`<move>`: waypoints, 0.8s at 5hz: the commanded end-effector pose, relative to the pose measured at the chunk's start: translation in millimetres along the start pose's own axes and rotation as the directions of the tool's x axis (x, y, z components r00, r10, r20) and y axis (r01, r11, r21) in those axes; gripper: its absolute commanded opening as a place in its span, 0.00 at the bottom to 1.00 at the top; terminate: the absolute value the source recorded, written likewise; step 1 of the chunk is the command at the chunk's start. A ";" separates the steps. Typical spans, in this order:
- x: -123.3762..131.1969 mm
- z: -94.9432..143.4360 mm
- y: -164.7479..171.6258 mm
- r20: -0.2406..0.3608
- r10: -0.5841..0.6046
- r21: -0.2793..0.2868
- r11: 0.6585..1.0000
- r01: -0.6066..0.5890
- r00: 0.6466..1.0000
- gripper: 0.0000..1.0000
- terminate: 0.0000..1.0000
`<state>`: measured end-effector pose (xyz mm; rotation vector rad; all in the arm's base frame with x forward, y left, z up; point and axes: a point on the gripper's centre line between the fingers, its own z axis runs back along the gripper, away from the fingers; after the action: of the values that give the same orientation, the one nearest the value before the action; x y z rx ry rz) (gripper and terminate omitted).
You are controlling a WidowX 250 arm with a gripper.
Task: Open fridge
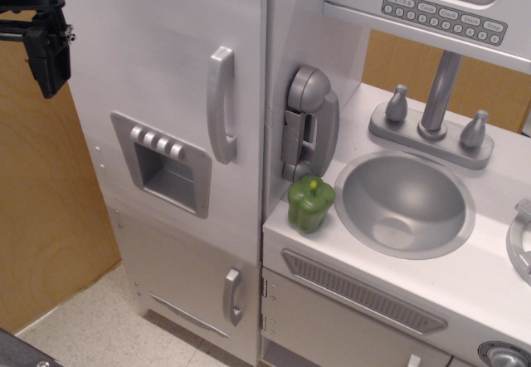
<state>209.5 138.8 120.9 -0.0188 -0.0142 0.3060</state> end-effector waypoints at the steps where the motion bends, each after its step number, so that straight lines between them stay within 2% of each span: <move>1: 0.0 0.0 0.0 0.000 0.000 0.000 1.000 0.000 1.000 1.00 0.00; 2: 19.2 -2.0 -18.8 0.056 -0.024 -0.012 1.000 0.025 0.998 1.00 0.00; 3: 18.5 -18.1 -43.0 0.071 -0.116 -0.040 0.992 0.119 0.991 1.00 0.00; 4: 27.1 -26.6 -62.2 0.130 -0.178 -0.052 0.981 0.186 0.975 1.00 0.00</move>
<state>253.0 85.8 87.3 -0.0705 -0.1230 0.1285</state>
